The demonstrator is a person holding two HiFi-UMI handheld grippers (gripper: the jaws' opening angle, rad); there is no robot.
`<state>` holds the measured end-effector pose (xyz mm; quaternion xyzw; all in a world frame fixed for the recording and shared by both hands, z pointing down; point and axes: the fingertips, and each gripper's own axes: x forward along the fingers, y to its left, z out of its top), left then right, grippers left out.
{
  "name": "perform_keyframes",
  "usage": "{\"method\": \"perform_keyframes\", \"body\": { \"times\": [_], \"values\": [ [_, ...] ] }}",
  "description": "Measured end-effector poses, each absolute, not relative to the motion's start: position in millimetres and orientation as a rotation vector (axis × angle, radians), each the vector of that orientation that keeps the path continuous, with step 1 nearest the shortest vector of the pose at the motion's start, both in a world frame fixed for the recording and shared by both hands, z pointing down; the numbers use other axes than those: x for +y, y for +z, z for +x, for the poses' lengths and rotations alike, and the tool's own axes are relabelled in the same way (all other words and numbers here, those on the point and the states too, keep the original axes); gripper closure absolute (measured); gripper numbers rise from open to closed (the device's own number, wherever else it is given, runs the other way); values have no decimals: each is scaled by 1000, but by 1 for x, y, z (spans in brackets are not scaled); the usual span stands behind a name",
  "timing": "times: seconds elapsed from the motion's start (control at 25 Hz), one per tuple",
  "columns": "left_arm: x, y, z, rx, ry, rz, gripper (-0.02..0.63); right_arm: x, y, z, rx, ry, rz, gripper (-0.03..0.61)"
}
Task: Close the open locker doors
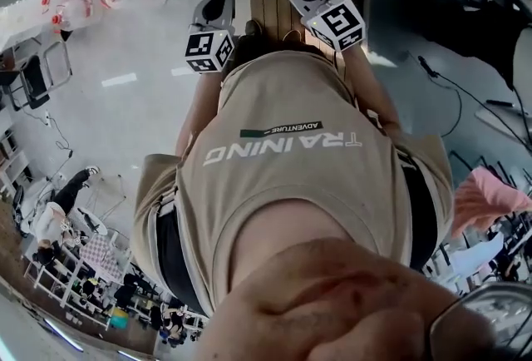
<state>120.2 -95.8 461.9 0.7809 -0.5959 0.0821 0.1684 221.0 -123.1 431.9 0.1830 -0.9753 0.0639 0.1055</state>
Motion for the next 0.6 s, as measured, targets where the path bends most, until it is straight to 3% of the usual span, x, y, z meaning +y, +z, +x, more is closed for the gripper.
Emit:
{"method": "perform_keyframes", "body": {
  "times": [0.6],
  "values": [
    [-137,449,59,-1727,196,2234,614,-146,429,138,-2863,204,431,563]
  ]
}}
